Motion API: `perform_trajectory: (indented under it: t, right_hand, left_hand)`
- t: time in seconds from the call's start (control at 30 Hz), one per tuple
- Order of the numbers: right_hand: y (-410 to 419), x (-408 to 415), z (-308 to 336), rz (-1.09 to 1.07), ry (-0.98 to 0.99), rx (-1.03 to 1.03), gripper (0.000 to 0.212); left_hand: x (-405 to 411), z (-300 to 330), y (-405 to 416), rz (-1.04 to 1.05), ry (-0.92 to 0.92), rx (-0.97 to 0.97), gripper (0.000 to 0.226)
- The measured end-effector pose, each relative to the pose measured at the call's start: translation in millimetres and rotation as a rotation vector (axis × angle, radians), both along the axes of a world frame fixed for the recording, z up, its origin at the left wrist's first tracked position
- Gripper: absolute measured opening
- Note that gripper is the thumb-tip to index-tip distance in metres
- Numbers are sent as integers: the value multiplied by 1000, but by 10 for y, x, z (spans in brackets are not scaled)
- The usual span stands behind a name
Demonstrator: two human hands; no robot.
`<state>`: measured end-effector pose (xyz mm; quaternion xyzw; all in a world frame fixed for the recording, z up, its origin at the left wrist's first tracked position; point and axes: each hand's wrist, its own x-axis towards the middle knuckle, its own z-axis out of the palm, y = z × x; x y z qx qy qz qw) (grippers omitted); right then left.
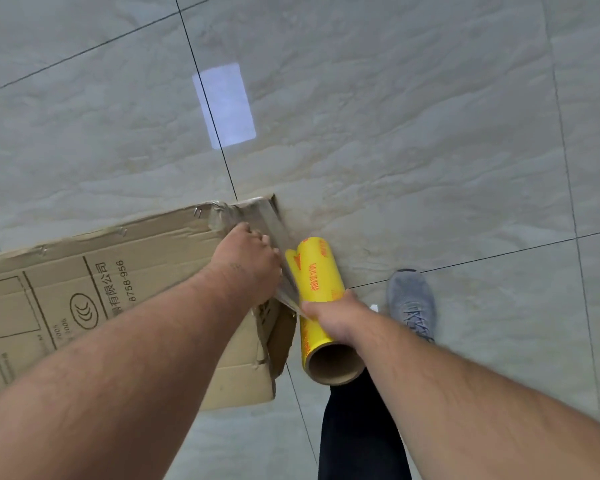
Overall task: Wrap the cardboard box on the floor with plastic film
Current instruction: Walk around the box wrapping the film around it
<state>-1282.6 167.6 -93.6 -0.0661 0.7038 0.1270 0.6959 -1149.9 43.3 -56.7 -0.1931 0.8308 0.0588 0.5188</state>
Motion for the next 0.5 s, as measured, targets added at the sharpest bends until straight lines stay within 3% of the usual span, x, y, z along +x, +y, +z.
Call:
perform_trajectory:
  t: [0.13, 0.3, 0.43, 0.5]
  right_hand:
    - [51, 266, -68, 131, 9, 16, 125]
    - [157, 709, -213, -8, -44, 12, 129]
    - [184, 456, -108, -180, -117, -53, 88]
    - [249, 286, -56, -253, -126, 15, 73]
  left_hand:
    - [43, 54, 68, -26, 3, -27, 40]
    - [39, 49, 47, -70, -33, -34, 37]
    - [1, 41, 166, -144, -87, -89, 47]
    - [0, 44, 163, -140, -85, -83, 47]
